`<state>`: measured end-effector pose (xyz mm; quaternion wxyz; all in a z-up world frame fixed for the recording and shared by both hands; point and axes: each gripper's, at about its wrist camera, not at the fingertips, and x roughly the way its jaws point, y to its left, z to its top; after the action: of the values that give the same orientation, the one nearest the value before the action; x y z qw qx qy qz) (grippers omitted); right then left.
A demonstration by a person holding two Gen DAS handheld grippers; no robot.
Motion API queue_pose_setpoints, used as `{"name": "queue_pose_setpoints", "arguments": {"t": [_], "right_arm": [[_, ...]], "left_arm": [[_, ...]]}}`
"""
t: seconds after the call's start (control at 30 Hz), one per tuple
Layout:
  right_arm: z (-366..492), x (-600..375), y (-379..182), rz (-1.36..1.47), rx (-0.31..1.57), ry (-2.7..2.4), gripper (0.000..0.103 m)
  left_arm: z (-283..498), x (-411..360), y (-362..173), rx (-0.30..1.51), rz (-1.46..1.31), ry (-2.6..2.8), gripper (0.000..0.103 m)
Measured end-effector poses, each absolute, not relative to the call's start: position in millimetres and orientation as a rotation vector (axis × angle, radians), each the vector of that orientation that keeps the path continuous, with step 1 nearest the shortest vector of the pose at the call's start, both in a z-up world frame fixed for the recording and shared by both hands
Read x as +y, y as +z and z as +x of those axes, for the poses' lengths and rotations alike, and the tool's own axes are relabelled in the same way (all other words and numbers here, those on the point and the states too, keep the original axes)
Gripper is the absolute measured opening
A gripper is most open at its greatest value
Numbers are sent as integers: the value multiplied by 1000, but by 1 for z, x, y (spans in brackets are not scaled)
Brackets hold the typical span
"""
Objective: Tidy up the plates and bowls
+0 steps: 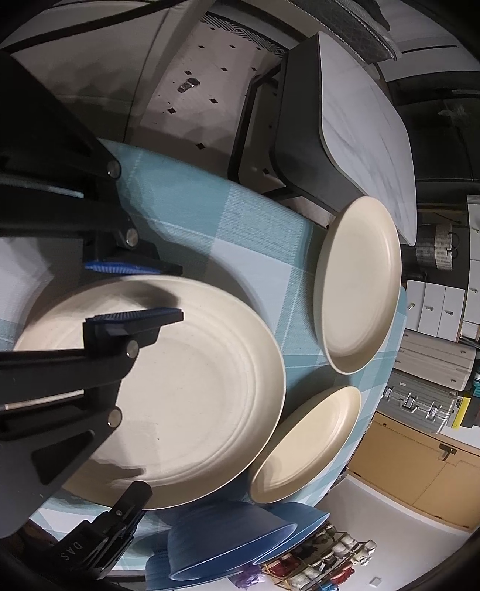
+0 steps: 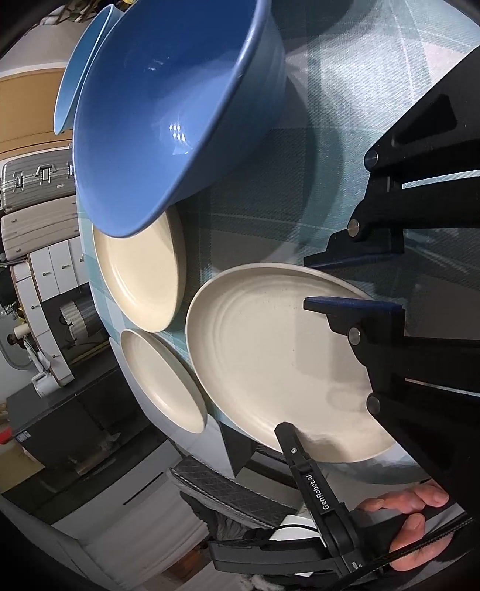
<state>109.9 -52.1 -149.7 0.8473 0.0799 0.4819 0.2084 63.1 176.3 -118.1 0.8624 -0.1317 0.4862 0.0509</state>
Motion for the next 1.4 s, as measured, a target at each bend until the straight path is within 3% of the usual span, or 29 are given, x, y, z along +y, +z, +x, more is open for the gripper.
{"name": "queue_pose_setpoints", "arguments": {"t": [1.1,1.2,1.27,1.4], "right_arm": [[70,-87,-150,136,1036,431,15],[71,-87,-149,135,1036,427,21],[69,-90,-147,113,1022,392,30],[66,-101,-144,123,1010,375,39]], "left_arm": [[26,133,-114,1034,-217,119,15],[26,138,-114,1036,-236,130,24],[25,144,-113,1030,-277,141,54],[15,161,-104,980,-353,180,54]]}}
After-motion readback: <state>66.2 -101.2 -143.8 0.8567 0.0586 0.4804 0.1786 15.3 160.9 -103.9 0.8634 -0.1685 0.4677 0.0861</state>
